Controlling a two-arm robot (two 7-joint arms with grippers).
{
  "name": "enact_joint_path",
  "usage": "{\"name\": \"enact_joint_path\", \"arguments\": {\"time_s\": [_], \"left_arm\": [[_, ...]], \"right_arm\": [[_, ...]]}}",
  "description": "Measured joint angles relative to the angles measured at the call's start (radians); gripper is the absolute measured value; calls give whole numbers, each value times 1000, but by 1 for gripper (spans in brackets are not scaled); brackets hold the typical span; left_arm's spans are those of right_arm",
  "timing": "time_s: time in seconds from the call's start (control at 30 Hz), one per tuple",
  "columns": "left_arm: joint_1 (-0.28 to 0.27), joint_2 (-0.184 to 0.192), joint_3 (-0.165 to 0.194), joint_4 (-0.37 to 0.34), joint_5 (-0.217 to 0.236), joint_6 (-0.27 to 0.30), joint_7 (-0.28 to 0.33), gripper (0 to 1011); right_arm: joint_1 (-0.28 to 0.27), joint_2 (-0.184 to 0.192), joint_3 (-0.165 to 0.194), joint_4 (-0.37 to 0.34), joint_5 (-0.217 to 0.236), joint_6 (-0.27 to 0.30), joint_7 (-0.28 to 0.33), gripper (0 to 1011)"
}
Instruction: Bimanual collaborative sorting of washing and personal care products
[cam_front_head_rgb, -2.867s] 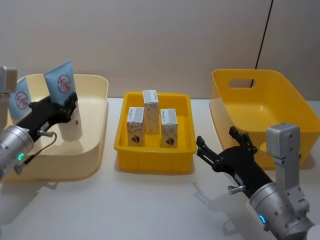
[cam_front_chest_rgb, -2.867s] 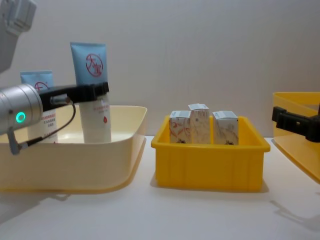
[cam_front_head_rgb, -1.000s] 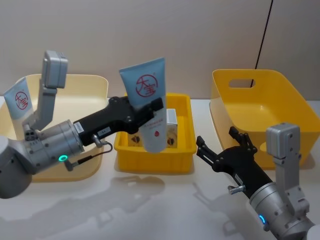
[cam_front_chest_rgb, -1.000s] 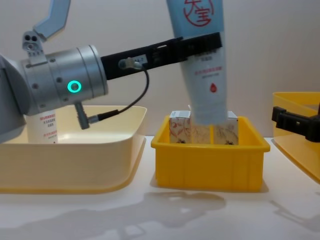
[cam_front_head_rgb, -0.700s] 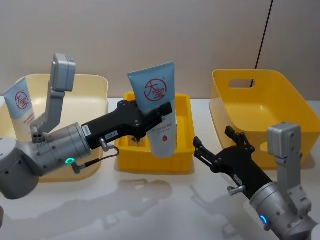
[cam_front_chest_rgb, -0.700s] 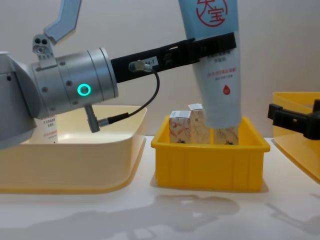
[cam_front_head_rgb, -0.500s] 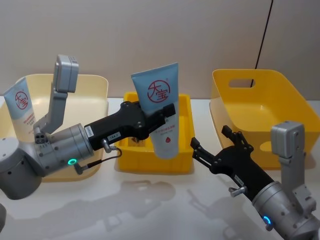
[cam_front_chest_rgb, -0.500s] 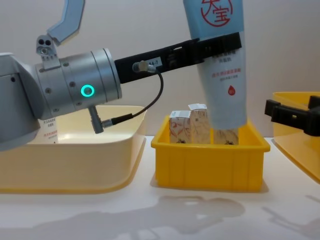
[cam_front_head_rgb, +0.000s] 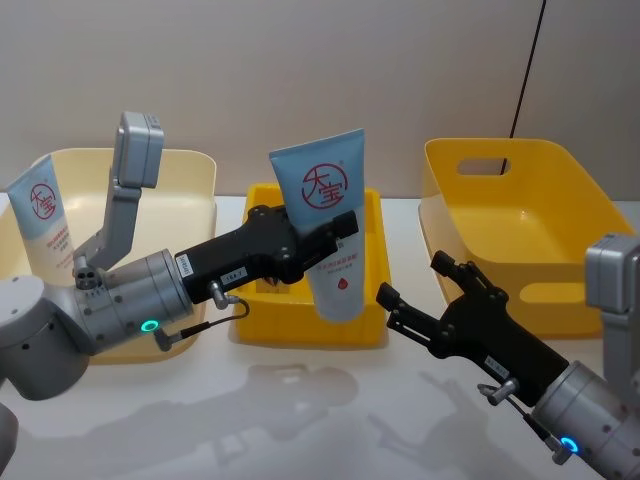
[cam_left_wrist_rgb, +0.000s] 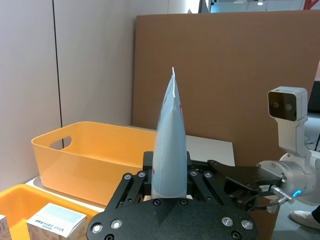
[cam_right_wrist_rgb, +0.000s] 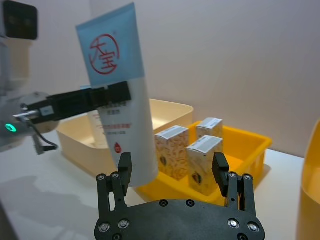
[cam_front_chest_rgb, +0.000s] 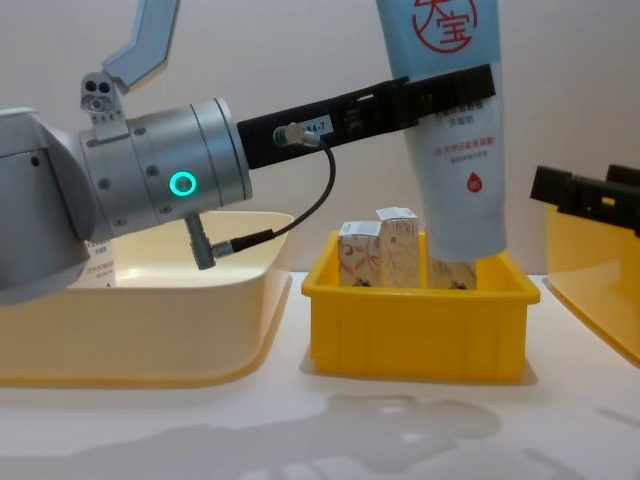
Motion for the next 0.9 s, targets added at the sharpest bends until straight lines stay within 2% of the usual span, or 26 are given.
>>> {"name": "enact_joint_path", "arguments": {"time_s": [0.17, 0.37, 0.4, 0.7, 0.9], "left_arm": [[0, -1, 1, 1, 0, -1, -2, 303], [-1, -1, 2, 1, -1, -1, -3, 303], [-1, -1, 2, 1, -1, -1, -3, 303], [-1, -2, 3, 2, -2, -1, -4, 303], [-1, -2, 3, 2, -2, -1, -5, 303]], "right_arm": [[5, 17, 6, -3, 63, 12, 67, 1001], [29, 20, -6, 1, 94, 29, 97, 1001], [46, 18, -18, 8, 98, 38, 100, 1001], [110, -3, -66, 38, 93, 77, 85, 1001], [171, -19, -115, 66, 63, 122, 53, 1001]]}}
